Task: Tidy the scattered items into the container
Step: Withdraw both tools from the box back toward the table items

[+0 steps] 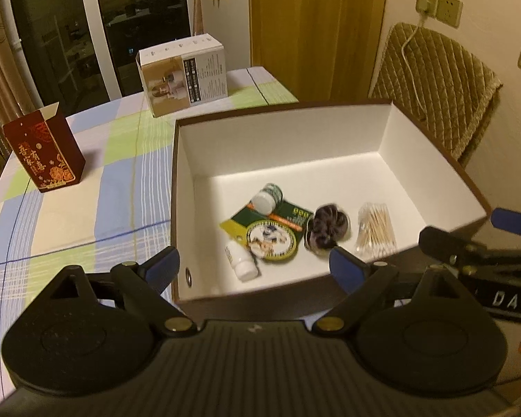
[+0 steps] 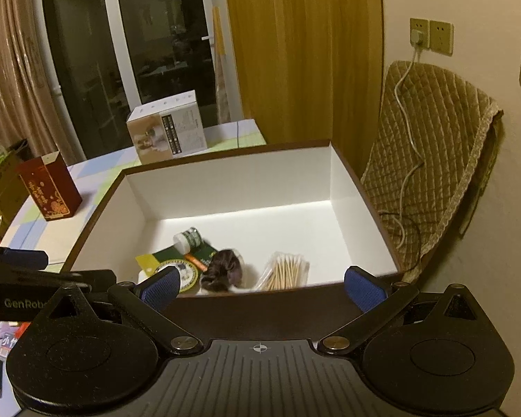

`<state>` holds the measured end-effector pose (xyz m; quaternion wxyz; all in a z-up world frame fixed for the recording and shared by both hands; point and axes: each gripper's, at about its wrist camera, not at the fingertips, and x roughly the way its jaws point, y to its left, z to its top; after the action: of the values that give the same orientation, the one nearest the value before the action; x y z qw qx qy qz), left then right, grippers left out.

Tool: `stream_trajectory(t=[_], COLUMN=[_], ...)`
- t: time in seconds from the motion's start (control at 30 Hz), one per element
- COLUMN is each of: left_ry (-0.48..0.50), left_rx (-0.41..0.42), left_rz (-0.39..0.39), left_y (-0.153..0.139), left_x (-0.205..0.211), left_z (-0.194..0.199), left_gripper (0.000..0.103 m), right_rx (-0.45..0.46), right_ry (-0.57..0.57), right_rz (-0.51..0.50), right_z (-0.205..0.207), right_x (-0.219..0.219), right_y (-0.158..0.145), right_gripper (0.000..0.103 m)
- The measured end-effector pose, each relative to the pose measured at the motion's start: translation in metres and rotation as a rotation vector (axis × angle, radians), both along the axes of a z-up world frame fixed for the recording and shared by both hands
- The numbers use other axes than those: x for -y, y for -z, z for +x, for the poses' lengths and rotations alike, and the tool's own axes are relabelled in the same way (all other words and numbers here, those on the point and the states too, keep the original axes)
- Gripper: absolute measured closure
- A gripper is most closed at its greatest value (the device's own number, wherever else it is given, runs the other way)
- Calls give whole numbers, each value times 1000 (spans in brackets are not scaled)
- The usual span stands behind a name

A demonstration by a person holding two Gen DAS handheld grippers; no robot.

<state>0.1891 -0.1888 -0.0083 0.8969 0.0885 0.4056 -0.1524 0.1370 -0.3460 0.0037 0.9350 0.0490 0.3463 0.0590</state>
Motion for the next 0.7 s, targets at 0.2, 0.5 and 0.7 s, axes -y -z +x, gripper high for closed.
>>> stream_trajectory(t=[0.2,0.5,0.7], left_ry=[-11,-22,-31], left_rx=[-8,-22,-25], left_rz=[22,55,64], left_y=[5,11,12], left_x=[-8,-22,-32], left_z=[-13,-31,-43], left_gripper=[12,12,12], right_rx=[-34,-67,-78], right_ry=[-10,-30,-63], right_rz=[8,-3,-24], right_z=[-15,-32,-43], right_x=[-2,-10,-21], right_y=[3,7,8], right_gripper=[0,0,0])
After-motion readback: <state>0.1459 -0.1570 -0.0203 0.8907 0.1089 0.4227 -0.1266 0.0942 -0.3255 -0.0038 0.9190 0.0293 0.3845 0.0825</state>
